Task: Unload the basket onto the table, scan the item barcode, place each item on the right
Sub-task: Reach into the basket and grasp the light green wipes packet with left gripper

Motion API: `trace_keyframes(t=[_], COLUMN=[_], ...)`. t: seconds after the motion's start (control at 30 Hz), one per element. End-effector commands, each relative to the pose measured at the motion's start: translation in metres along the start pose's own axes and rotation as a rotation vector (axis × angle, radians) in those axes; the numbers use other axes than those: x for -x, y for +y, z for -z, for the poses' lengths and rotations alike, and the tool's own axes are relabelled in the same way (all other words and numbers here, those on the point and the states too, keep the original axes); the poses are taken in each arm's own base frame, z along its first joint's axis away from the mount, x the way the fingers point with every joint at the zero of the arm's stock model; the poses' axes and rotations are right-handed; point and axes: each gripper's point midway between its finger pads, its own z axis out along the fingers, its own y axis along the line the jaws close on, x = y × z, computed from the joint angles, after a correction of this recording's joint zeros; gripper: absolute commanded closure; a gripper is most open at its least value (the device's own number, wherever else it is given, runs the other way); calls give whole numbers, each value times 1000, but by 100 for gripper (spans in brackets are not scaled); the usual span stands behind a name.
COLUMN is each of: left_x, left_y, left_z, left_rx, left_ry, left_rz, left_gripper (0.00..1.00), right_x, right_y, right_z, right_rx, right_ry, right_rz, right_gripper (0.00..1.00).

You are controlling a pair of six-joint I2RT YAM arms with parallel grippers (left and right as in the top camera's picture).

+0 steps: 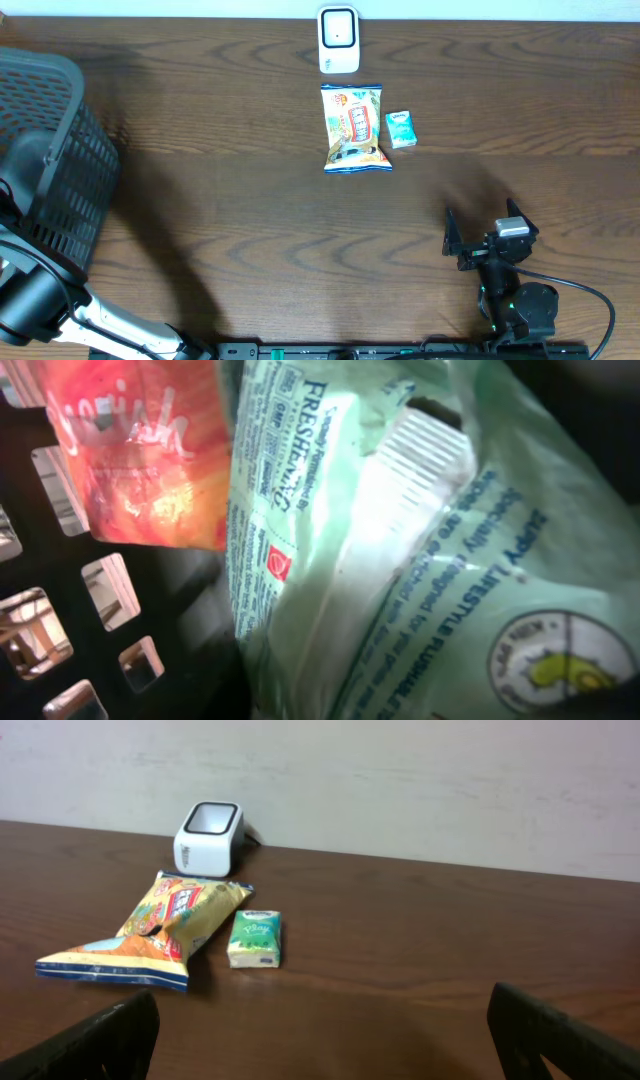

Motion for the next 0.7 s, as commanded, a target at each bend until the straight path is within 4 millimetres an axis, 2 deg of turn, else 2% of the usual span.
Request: trace_keyframes(t=[0.0, 0.03, 0.07, 0.23, 0.27, 0.3, 0.37, 0.4, 0.43, 0.5, 0.53, 0.57, 0.6, 0.67], left_x=[4, 6, 7, 23, 29, 32, 34, 34, 32, 25, 18, 13, -2, -25], left_y=[1, 2, 2, 11, 16, 19, 24, 24, 20, 11, 6, 3, -1, -4], left_z=[2, 6, 9, 50, 73, 83, 131, 144, 174, 221, 253, 272, 316, 367], left_rx=[6, 3, 0, -48, -80, -97, -234, -284, -420, -647, -801, -883, -1066, -1254], left_ry=[-9, -14, -19, -112, -166, -190, -281, -303, -342, -390, -417, -433, -467, -524], left_rz=[-1, 1, 3, 48, 100, 131, 241, 269, 319, 358, 361, 353, 316, 232], left_gripper=[76, 87, 92, 93, 93, 93, 93, 93, 93, 93, 93, 92, 93, 93], right_x=[-1, -1, -1, -1, -1, -1, -1, -1, -1, -1, -1, -1, -1, -1], right_y=[-1, -1, -1, -1, -1, -1, -1, -1, -1, -1, -1, -1, -1, -1], right_z=[0, 0, 0, 0, 0, 0, 0, 0, 0, 0, 0, 0, 0, 0], right_rx=[-3, -3, -3, -3, -3, -3, -3, -3, -3, -3, -3, -3, -3, -3], right_ry=[0, 0, 0, 0, 0, 0, 0, 0, 0, 0, 0, 0, 0, 0], right_rz=[8, 8, 8, 8, 8, 8, 8, 8, 8, 8, 8, 8, 8, 8], right_gripper=[1, 1, 1, 1, 1, 1, 1, 1, 1, 1, 1, 1, 1, 1])
